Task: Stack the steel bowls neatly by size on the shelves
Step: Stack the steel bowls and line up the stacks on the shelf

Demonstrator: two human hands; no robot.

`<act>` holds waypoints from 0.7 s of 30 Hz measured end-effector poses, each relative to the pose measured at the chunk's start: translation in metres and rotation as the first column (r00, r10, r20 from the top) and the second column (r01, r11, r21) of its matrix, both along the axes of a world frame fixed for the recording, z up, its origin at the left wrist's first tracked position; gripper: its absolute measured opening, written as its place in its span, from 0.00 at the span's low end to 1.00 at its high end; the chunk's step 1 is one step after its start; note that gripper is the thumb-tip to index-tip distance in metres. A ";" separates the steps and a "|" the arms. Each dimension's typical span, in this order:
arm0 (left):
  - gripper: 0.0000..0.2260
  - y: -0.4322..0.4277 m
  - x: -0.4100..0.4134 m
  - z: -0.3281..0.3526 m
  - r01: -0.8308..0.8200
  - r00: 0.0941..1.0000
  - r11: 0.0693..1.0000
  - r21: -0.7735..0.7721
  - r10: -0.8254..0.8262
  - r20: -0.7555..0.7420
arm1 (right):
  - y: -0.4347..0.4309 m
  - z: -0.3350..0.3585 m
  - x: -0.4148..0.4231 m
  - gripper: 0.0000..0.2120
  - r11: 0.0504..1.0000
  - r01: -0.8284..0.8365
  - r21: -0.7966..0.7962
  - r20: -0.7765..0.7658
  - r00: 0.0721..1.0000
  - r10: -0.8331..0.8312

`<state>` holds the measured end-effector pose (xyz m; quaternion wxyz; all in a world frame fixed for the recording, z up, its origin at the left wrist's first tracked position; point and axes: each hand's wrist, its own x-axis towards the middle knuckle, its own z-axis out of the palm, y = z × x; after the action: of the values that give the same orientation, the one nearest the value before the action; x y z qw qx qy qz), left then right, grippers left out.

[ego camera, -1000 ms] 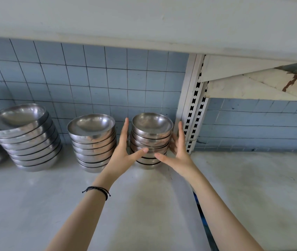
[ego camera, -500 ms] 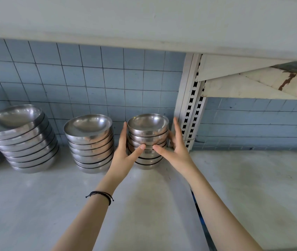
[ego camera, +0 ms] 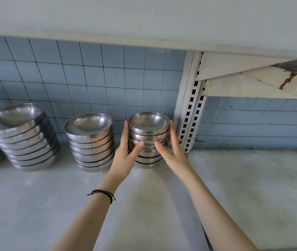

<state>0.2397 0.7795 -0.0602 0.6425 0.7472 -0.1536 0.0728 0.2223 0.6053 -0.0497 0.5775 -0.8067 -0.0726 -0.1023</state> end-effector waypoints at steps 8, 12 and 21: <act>0.40 0.004 0.003 -0.006 -0.007 0.999 0.996 0.086 0.004 0.044 | -0.002 -0.001 0.000 0.47 0.998 -0.026 -0.052 0.001 1.000 0.026; 0.42 0.006 0.004 -0.008 -0.010 0.999 0.995 0.098 0.006 0.043 | -0.001 -0.002 -0.001 0.50 0.998 -0.021 -0.052 -0.011 1.000 0.020; 0.44 0.011 0.006 -0.008 0.019 0.999 0.992 0.123 -0.024 0.045 | -0.002 0.005 -0.001 0.48 0.999 -0.045 -0.010 -0.010 0.999 0.045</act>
<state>0.2457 0.7905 -0.0679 0.5925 0.7816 -0.1806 0.0734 0.2215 0.6034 -0.0445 0.5759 -0.8083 -0.0885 -0.0847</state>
